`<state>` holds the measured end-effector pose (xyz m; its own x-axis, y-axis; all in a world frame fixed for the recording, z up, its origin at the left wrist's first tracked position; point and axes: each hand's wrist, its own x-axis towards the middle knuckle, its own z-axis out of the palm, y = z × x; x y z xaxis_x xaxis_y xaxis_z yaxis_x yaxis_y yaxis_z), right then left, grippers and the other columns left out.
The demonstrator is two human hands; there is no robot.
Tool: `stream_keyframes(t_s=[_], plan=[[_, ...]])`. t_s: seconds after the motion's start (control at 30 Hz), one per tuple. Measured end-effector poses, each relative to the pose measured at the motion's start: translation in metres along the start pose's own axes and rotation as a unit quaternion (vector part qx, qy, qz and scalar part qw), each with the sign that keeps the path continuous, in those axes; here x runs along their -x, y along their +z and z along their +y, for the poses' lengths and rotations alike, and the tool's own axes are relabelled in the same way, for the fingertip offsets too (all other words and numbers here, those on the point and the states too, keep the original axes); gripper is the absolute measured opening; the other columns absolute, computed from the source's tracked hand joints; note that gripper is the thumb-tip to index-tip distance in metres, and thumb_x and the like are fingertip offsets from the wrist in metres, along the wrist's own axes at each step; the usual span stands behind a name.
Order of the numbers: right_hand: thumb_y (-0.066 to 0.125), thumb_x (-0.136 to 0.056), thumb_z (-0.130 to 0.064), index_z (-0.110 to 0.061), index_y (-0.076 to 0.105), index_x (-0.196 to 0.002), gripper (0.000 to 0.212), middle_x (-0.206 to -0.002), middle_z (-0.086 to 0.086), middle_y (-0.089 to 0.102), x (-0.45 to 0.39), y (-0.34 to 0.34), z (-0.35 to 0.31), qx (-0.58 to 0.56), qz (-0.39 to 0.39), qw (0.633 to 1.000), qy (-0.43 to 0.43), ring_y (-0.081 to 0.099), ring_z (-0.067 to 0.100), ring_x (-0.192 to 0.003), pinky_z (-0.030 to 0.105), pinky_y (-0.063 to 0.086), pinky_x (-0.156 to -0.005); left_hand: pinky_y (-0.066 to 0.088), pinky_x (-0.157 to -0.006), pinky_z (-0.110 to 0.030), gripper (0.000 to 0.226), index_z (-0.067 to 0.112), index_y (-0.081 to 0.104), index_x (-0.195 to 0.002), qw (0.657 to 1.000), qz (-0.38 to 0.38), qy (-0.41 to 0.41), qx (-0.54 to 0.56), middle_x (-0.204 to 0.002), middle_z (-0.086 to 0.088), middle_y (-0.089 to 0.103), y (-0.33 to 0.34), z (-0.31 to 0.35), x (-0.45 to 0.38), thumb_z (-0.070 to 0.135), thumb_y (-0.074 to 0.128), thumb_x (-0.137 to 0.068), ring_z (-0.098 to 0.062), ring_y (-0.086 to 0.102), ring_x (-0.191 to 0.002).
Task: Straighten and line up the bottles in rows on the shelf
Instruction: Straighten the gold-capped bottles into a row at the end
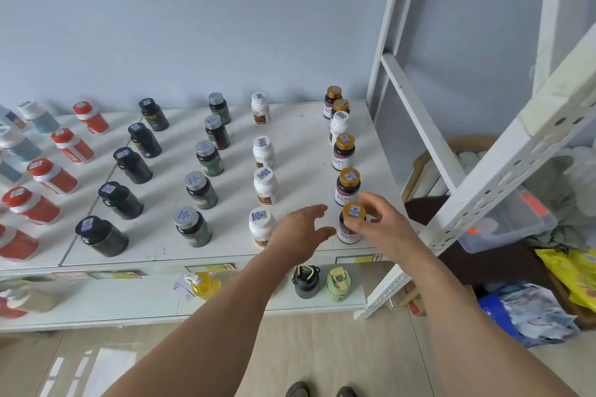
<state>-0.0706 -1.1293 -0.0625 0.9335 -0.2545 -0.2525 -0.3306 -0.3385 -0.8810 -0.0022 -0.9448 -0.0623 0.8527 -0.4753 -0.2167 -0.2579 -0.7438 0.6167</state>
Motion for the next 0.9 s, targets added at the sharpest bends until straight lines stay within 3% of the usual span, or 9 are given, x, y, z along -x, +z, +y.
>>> stream_keyframes(t_s=[0.13,0.3,0.43,0.53,0.67,0.77,0.9], plan=[[0.067,-0.089,-0.044,-0.026,0.048,-0.142,0.059,-0.144,-0.011,0.051,-0.016,-0.012,-0.025,-0.022,0.075,0.997,-0.023,0.047,0.006,-0.133,0.03,0.035,-0.109,0.044,-0.094,-0.024,0.055,0.029,0.044,-0.143,0.999,0.022,0.005,0.038,-0.137,0.01,0.056,-0.009,0.002,-0.01,0.043,0.06,-0.092,-0.013,0.059,-0.111],[0.069,-0.09,-0.035,-0.024,0.043,-0.145,0.061,-0.15,-0.004,0.046,-0.05,-0.017,-0.037,0.039,0.024,0.999,-0.003,0.04,0.012,-0.139,0.034,0.034,-0.11,0.038,-0.088,-0.019,0.055,0.029,0.042,-0.144,0.997,0.03,-0.007,0.07,-0.138,0.009,0.055,-0.012,0.009,-0.027,0.041,0.059,-0.093,-0.013,0.056,-0.116],[0.075,-0.085,-0.036,-0.026,0.044,-0.144,0.067,-0.137,-0.006,0.056,-0.075,-0.014,-0.031,0.098,-0.027,0.994,0.026,0.046,0.016,-0.133,0.03,0.038,-0.101,0.038,-0.091,-0.022,0.057,0.028,0.04,-0.145,0.996,0.032,-0.024,0.078,-0.14,0.008,0.054,-0.013,0.013,-0.046,0.042,0.06,-0.093,-0.013,0.054,-0.12],[0.074,-0.087,-0.032,-0.026,0.052,-0.133,0.052,-0.118,-0.009,0.063,-0.085,-0.013,-0.028,0.096,-0.046,0.994,0.012,0.056,0.015,-0.119,0.03,0.042,-0.095,0.037,-0.092,-0.021,0.061,0.027,0.038,-0.147,0.997,0.015,-0.041,0.07,-0.141,0.007,0.052,-0.014,0.015,-0.059,0.041,0.061,-0.092,-0.013,0.052,-0.124],[0.071,-0.087,-0.038,-0.027,0.059,-0.123,0.04,-0.11,-0.008,0.067,-0.095,-0.02,-0.034,0.097,-0.029,0.995,-0.018,0.061,0.014,-0.105,0.028,0.045,-0.086,0.038,-0.094,-0.02,0.067,0.027,0.038,-0.147,0.993,-0.023,-0.058,0.101,-0.141,0.009,0.052,-0.016,0.016,-0.075,0.04,0.067,-0.088,-0.011,0.049,-0.128],[0.068,-0.087,-0.047,-0.028,0.061,-0.121,0.04,-0.11,-0.009,0.066,-0.096,-0.024,-0.041,0.102,-0.03,0.994,-0.03,0.059,0.012,-0.104,0.027,0.043,-0.084,0.043,-0.101,-0.026,0.058,0.029,0.051,-0.137,0.986,-0.052,-0.061,0.149,-0.13,0.01,0.06,-0.013,0.015,-0.082,0.04,0.072,-0.084,-0.008,0.055,-0.119],[0.066,-0.084,-0.055,-0.031,0.064,-0.116,0.04,-0.11,-0.01,0.066,-0.1,-0.028,-0.05,0.111,-0.019,0.993,-0.031,0.059,0.012,-0.103,0.027,0.043,-0.081,0.049,-0.099,-0.032,0.04,0.035,0.064,-0.119,0.971,-0.082,-0.062,0.215,-0.106,0.01,0.07,-0.017,0.016,-0.089,0.038,0.075,-0.081,-0.01,0.063,-0.106]])
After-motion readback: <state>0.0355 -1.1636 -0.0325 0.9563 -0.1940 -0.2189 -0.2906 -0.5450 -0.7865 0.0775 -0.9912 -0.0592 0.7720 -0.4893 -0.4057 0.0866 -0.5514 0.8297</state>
